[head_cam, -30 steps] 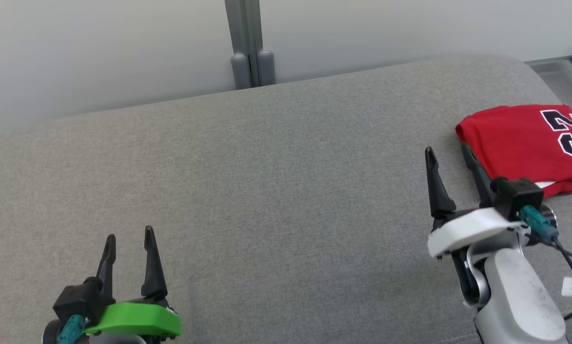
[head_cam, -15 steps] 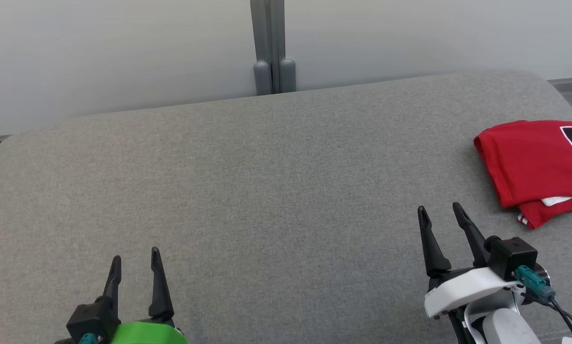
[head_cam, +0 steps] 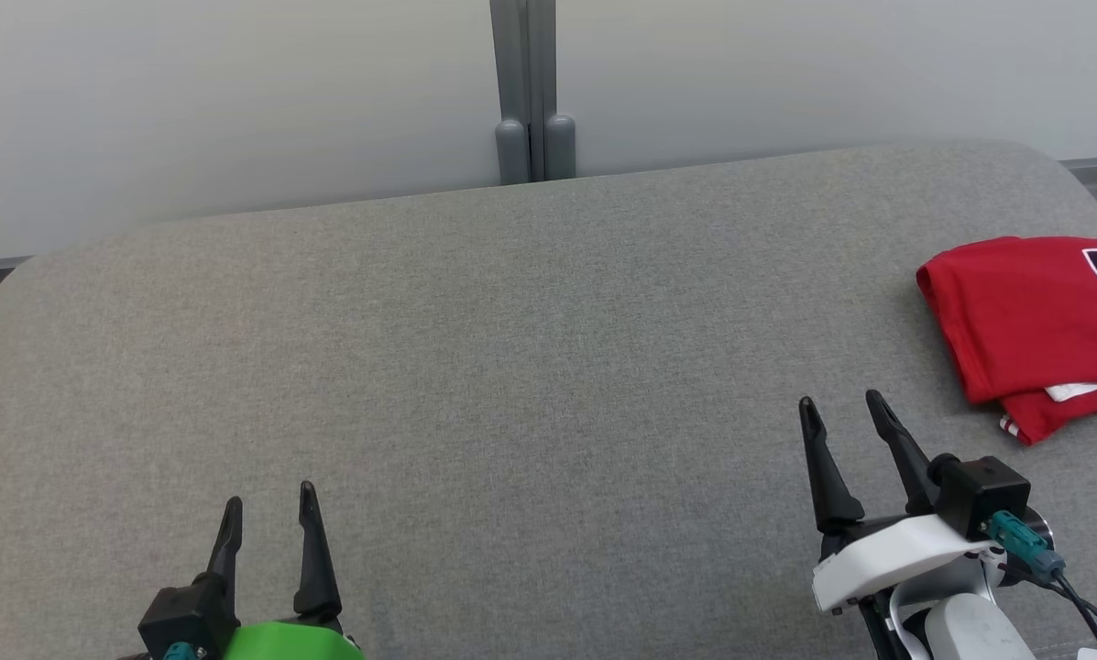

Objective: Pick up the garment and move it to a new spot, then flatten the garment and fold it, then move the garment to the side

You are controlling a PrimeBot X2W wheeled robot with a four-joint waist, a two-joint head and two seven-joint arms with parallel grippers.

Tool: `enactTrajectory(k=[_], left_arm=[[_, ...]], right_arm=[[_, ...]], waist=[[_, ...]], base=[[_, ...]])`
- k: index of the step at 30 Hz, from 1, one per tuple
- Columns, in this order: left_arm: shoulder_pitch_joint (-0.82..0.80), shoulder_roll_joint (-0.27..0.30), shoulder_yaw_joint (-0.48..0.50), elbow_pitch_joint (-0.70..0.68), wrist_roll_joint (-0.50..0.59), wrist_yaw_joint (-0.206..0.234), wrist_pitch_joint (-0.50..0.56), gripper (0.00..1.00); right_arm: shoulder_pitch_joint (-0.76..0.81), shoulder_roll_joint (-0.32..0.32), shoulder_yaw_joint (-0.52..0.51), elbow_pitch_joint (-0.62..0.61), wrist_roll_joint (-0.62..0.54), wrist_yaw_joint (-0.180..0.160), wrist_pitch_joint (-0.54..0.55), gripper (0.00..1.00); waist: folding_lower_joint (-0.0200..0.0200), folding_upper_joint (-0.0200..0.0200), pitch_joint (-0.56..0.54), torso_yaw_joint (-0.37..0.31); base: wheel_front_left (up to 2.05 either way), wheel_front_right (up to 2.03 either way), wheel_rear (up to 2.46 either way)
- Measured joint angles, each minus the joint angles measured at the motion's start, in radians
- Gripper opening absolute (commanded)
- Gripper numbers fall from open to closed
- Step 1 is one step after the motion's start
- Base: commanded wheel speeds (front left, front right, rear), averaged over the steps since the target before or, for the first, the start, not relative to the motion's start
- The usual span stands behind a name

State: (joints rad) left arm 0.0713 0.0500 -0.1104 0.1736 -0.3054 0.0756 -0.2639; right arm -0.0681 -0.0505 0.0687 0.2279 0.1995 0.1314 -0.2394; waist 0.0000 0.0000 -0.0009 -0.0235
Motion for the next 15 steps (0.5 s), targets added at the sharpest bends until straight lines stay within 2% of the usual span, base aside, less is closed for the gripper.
enactTrajectory(k=[6,7,12,15], left_arm=[[0.0,0.0,-0.006,0.005,-0.005,-0.002,0.0,1.0],[0.0,0.0,-0.007,0.007,-0.008,-0.004,0.0,0.0],[0.006,-0.002,-0.012,0.045,-0.012,-0.005,0.002,0.0],[0.006,-0.002,-0.008,0.05,-0.063,-0.007,0.018,0.0]], right_arm=[[0.0,0.0,0.002,0.002,0.002,0.0,0.0,1.0],[0.0,0.0,0.002,0.004,0.002,0.0,0.0,0.0],[0.026,0.004,0.004,0.04,0.005,0.0,0.002,0.0],[0.029,0.004,0.002,0.042,0.061,0.0,0.014,0.0]], waist=[[0.0,0.0,-0.001,0.001],[0.0,0.0,-0.001,0.001],[0.0,0.0,-0.001,0.001],[0.0,0.0,-0.001,0.002]], base=[[0.0,0.0,0.0],[0.0,0.0,0.0],[0.0,0.0,0.0],[0.0,0.0,0.0]])
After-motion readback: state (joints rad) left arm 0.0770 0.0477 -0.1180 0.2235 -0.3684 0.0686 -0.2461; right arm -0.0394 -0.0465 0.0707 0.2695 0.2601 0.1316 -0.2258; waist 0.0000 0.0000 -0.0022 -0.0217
